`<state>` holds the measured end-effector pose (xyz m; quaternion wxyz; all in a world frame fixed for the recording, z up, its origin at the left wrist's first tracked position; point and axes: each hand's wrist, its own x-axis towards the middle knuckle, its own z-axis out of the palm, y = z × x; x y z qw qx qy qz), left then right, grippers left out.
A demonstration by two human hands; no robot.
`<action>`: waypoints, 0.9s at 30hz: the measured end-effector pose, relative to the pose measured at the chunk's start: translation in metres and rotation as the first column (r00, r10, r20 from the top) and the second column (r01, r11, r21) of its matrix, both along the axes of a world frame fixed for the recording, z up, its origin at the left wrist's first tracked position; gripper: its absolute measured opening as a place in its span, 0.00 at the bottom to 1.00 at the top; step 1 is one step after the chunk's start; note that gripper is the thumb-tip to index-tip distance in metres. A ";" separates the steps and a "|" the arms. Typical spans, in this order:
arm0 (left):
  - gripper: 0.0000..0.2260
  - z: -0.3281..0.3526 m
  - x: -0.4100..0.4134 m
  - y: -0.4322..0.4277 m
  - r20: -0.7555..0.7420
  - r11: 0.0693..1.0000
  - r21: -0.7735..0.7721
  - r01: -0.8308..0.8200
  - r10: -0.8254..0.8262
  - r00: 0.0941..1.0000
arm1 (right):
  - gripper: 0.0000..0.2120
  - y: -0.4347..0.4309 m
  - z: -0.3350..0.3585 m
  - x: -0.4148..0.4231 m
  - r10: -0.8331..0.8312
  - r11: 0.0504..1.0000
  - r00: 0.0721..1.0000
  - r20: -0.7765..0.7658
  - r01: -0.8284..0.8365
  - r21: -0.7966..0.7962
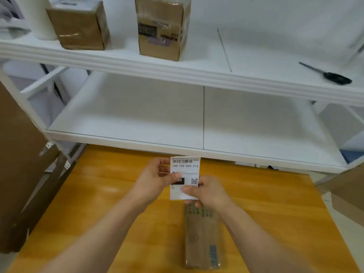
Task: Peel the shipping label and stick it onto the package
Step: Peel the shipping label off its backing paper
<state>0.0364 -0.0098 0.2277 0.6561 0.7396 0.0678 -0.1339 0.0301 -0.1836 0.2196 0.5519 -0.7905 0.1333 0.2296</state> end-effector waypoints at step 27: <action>0.10 0.075 -0.079 -0.001 -0.019 0.981 -0.158 0.110 -0.114 0.993 | 0.17 -0.027 0.092 -0.078 -0.133 0.909 0.984 0.119 0.073 0.410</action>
